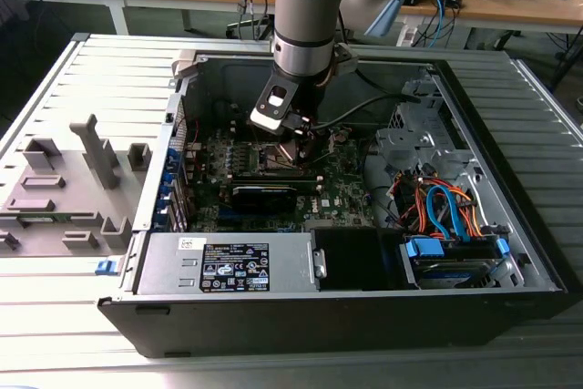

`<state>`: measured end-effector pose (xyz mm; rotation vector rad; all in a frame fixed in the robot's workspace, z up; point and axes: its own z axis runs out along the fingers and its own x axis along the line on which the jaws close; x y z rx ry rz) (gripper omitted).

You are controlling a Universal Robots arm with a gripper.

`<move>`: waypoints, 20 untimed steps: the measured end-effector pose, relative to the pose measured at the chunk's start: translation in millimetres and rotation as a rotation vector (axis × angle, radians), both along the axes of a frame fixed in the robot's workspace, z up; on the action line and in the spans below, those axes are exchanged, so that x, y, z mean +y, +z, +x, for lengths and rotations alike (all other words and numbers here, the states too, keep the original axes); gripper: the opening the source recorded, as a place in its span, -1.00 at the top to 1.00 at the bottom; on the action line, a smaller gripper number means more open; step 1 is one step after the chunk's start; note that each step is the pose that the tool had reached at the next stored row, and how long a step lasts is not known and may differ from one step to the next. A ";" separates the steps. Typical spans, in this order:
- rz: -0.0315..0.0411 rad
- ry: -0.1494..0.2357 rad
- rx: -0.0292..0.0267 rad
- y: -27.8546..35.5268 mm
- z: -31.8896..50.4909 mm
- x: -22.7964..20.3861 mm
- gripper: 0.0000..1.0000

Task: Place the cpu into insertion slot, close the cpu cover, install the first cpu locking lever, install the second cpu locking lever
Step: 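Place the cpu into insertion slot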

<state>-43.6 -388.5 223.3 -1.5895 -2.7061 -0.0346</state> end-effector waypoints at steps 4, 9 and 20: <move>0.0000 -0.003 0.0000 0.0 0.0 0.0 -0.09; 0.0000 -0.006 0.0001 -0.1 0.0 0.0 -0.09; 0.0000 -0.014 0.0001 -0.2 0.0 0.0 -0.09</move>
